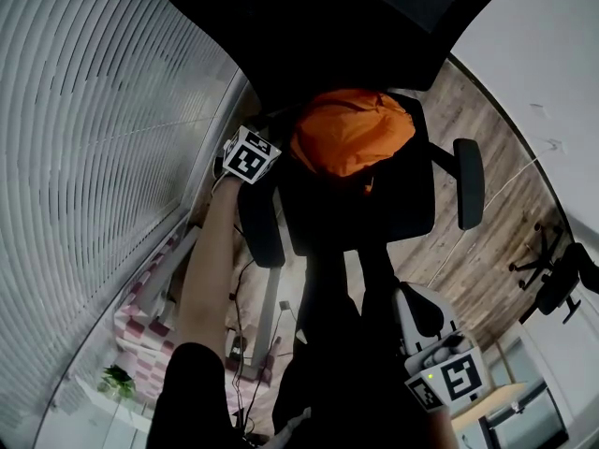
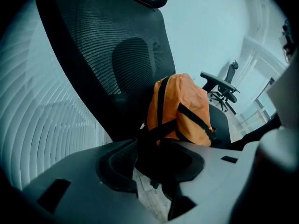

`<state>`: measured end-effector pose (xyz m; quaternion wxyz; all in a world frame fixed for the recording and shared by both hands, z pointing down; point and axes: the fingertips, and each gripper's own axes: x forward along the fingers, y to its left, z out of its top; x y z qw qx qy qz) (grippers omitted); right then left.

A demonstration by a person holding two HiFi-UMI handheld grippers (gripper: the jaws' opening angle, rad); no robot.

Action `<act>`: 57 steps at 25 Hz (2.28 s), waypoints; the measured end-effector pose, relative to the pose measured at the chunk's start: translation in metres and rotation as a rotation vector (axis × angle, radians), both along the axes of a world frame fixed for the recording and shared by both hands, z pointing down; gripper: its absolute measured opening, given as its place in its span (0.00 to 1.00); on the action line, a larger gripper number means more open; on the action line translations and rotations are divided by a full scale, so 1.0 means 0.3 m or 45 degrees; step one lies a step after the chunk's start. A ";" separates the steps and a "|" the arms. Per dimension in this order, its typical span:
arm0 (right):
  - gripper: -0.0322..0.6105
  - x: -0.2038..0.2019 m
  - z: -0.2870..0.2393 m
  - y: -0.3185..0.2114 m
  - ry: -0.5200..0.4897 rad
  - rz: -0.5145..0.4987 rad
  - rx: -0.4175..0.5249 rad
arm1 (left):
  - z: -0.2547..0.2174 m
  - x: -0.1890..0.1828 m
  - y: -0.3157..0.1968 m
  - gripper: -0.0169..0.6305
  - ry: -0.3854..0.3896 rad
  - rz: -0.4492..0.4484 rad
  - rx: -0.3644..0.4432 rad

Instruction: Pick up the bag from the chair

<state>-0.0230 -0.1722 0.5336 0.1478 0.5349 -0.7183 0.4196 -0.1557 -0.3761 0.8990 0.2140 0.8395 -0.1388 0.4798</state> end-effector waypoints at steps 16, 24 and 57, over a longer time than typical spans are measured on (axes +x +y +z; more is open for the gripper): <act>0.08 0.015 -0.030 -0.015 0.012 0.025 0.021 | -0.051 0.041 -0.026 0.09 0.030 0.039 0.085; 0.08 0.018 -0.083 -0.028 0.008 0.005 0.093 | -0.237 0.083 0.012 0.08 0.236 -0.027 0.239; 0.08 0.137 -0.412 0.108 -0.002 0.173 0.467 | -0.917 0.323 0.361 0.08 0.776 -0.226 0.183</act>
